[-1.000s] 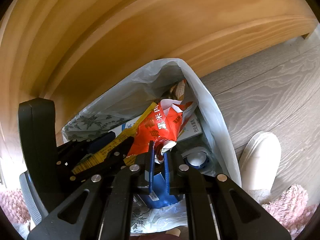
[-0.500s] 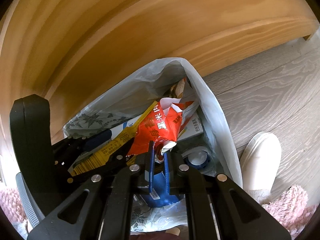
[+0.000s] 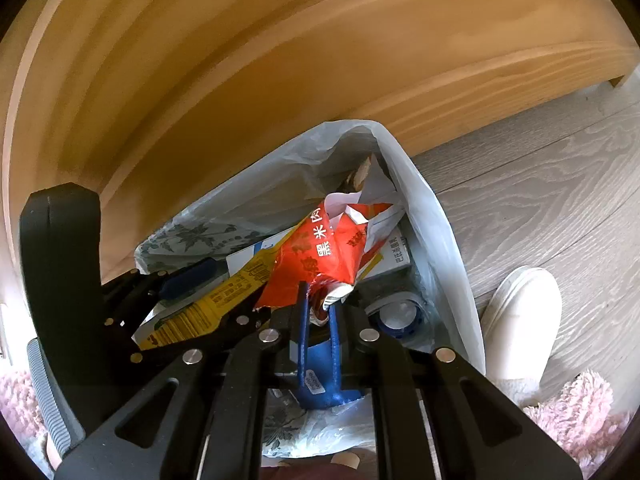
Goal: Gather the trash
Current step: 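Open the left tool to drop the yellow wrapper while the right tool releases the snack bag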
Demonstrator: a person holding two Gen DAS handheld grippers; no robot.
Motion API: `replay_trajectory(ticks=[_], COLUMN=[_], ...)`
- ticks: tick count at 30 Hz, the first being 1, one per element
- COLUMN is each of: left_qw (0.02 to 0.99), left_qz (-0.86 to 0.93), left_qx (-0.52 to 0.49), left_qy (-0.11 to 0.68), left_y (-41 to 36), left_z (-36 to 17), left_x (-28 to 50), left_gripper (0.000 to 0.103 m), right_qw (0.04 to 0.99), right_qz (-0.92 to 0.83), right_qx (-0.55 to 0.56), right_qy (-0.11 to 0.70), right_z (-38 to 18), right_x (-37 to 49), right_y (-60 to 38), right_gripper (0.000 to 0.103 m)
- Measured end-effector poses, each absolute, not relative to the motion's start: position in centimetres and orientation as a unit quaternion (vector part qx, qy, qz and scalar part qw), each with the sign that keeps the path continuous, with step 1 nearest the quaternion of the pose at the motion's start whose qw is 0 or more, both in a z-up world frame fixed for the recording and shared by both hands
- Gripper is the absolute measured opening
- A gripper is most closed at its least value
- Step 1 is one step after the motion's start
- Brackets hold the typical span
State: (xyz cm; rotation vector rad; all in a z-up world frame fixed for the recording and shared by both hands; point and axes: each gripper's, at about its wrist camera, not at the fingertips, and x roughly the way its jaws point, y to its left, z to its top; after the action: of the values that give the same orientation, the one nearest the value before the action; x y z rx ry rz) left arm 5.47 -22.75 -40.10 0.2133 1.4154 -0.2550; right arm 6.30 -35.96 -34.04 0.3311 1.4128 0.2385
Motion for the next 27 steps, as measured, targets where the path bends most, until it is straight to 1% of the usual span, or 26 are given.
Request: replay_trajectory(ticks=[4, 6, 12, 13, 15, 18, 21, 27], left_qw=[0.753, 0.754, 0.754, 0.754, 0.754, 0.753, 0.752, 0.749], left_qz=[-0.111, -0.101, -0.076, -0.075, -0.07, -0.064, -0.06, -0.047], left_qx=[0.118, 0.127, 0.168, 0.173, 0.189, 0.211, 0.228, 0.29], left_qy=[0.638, 0.636, 0.63, 0.629, 0.626, 0.621, 0.615, 0.593], left_y=[-23.2, -23.2, -23.3, -23.5, -23.8, -24.7, -25.7, -27.8], left_z=[-39.4, -39.1, -37.5, -37.2, -36.5, -35.4, -34.3, -31.4], left_x=[5.3, 5.2, 4.7, 4.6, 4.3, 3.8, 3.2, 1.2], left_gripper=[0.056, 0.059, 0.06, 0.061, 0.065, 0.066, 0.072, 0.073], right_qw=[0.742, 0.742, 0.745, 0.747, 0.75, 0.75, 0.755, 0.771], right_qz=[0.11, 0.111, 0.119, 0.12, 0.122, 0.123, 0.122, 0.117], right_qx=[0.155, 0.159, 0.17, 0.169, 0.168, 0.178, 0.183, 0.195], right_qy=[0.642, 0.642, 0.634, 0.632, 0.629, 0.625, 0.618, 0.594], right_z=[-33.6, -33.2, -31.9, -31.7, -31.2, -30.8, -30.2, -27.8], right_x=[6.2, 6.1, 5.7, 5.6, 5.5, 5.0, 4.8, 4.0], right_y=[-36.1, -36.2, -36.8, -36.9, -37.0, -37.5, -38.3, -40.0], right_gripper=[0.01, 0.01, 0.01, 0.011, 0.011, 0.011, 0.014, 0.016])
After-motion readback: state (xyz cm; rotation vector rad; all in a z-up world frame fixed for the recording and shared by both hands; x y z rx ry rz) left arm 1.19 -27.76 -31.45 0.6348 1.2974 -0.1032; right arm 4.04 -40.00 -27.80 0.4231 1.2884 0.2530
